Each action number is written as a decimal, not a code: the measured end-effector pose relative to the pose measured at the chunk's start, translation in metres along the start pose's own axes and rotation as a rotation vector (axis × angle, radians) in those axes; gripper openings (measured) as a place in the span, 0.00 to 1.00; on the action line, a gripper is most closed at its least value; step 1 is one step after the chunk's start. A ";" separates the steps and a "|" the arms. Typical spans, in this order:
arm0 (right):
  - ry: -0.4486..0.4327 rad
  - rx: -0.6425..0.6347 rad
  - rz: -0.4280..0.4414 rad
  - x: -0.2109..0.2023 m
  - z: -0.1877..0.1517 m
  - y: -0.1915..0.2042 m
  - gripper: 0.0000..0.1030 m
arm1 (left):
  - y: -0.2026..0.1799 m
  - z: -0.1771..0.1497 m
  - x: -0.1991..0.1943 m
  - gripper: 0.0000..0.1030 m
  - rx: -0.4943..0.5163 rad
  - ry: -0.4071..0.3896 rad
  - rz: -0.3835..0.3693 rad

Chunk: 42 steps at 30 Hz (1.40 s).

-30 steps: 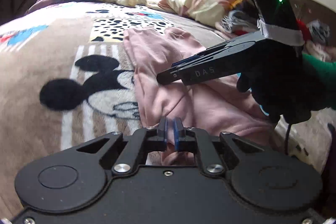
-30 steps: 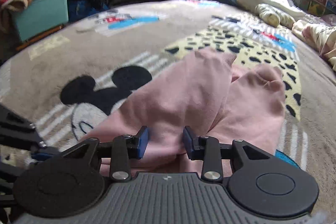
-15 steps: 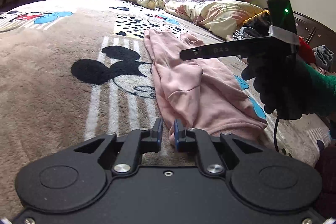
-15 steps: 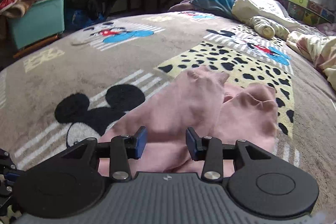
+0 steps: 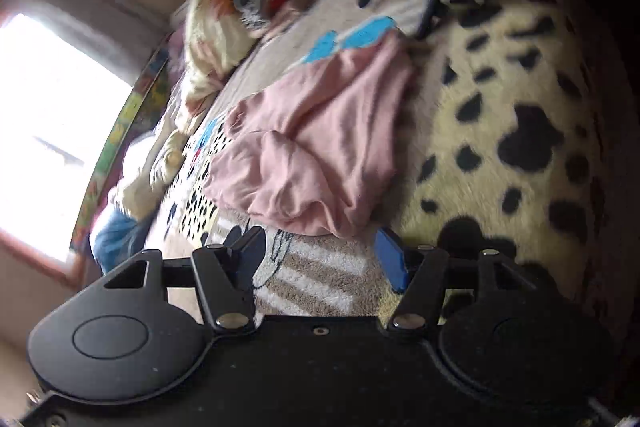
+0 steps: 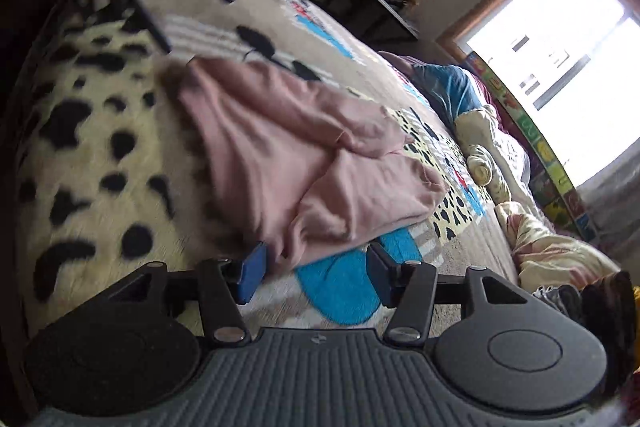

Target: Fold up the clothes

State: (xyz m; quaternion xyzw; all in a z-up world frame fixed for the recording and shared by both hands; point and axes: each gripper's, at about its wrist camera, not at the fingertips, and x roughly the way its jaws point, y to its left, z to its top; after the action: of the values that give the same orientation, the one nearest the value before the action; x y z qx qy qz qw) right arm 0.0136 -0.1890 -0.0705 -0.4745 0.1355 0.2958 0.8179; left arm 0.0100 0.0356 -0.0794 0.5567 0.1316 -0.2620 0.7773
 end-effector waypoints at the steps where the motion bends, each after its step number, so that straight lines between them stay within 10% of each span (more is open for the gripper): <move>1: -0.010 -0.039 -0.033 0.000 -0.002 0.009 0.54 | -0.008 -0.003 0.005 0.59 0.055 -0.018 0.011; 16: -0.083 -0.222 -0.191 0.006 0.006 0.045 0.45 | -0.017 -0.021 0.017 0.56 0.400 -0.176 0.150; 34: -0.071 -0.361 -0.107 0.039 0.027 0.017 0.59 | -0.003 -0.010 0.042 0.51 0.349 -0.167 0.138; 38: -0.067 -0.312 -0.087 0.047 0.030 0.006 0.58 | -0.004 -0.009 0.044 0.33 0.335 -0.140 0.097; 42: -0.040 -0.198 -0.013 0.051 0.033 -0.003 0.35 | -0.008 -0.001 0.044 0.17 0.296 -0.108 0.057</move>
State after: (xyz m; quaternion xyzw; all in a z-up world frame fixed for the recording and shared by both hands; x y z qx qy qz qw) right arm 0.0533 -0.1434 -0.0772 -0.5478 0.0860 0.3121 0.7714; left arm 0.0419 0.0233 -0.1074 0.6537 0.0339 -0.2859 0.6998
